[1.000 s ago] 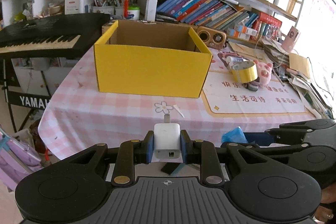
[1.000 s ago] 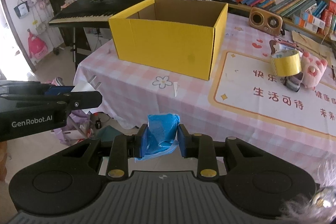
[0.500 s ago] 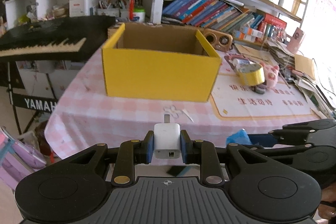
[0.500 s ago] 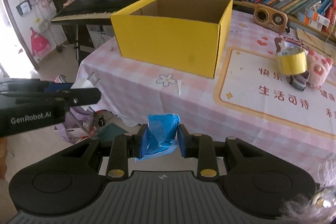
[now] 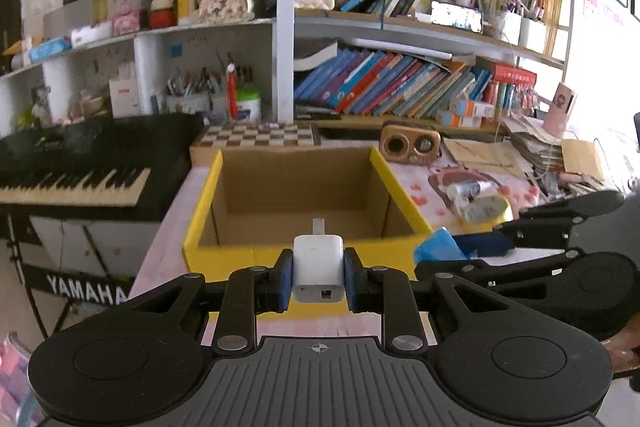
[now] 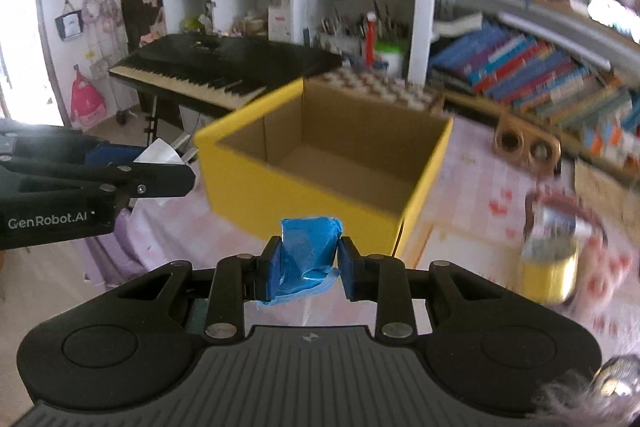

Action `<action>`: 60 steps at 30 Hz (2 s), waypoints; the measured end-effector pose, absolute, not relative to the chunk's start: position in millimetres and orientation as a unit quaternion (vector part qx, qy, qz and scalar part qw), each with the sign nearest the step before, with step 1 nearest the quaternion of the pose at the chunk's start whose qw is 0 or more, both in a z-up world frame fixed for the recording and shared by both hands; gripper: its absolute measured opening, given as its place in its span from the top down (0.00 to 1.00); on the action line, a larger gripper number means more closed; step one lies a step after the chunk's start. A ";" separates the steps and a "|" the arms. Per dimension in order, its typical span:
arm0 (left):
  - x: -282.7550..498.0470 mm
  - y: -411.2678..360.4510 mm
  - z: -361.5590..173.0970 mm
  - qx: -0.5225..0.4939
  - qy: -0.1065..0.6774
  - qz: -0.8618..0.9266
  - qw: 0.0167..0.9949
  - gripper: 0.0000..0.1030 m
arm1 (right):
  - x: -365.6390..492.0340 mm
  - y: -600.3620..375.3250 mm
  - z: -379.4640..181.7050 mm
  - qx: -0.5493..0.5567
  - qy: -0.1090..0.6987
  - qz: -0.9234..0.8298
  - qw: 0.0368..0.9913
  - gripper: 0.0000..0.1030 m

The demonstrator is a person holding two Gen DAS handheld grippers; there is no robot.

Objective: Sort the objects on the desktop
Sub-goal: 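Lower both tools into the yellow box and open them, releasing plug and bag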

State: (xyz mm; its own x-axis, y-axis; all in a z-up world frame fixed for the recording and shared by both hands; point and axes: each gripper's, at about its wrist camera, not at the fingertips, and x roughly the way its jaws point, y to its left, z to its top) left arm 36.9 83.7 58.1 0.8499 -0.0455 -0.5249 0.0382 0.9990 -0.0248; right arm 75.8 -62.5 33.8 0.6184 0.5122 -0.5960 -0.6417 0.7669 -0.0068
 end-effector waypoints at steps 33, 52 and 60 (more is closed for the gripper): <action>268.8 93.7 -22.7 0.097 0.512 -0.028 0.853 0.77 | 289.4 51.0 -41.7 -0.409 0.372 0.432 0.713 0.73; 241.5 94.0 7.0 0.122 0.425 -0.015 0.897 0.39 | 283.9 32.2 -18.6 -0.346 0.352 0.413 0.765 0.44; 186.0 90.5 52.4 0.114 0.333 0.018 0.936 0.15 | 254.3 -16.2 26.1 -0.253 0.312 0.363 0.840 0.37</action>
State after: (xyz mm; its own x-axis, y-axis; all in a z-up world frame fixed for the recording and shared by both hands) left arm 186.0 90.5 52.4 0.7778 0.1102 -0.6187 0.0417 0.9733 0.2258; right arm 254.3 -16.2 26.1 0.5412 0.4522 -0.7090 -0.7688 0.6077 -0.1992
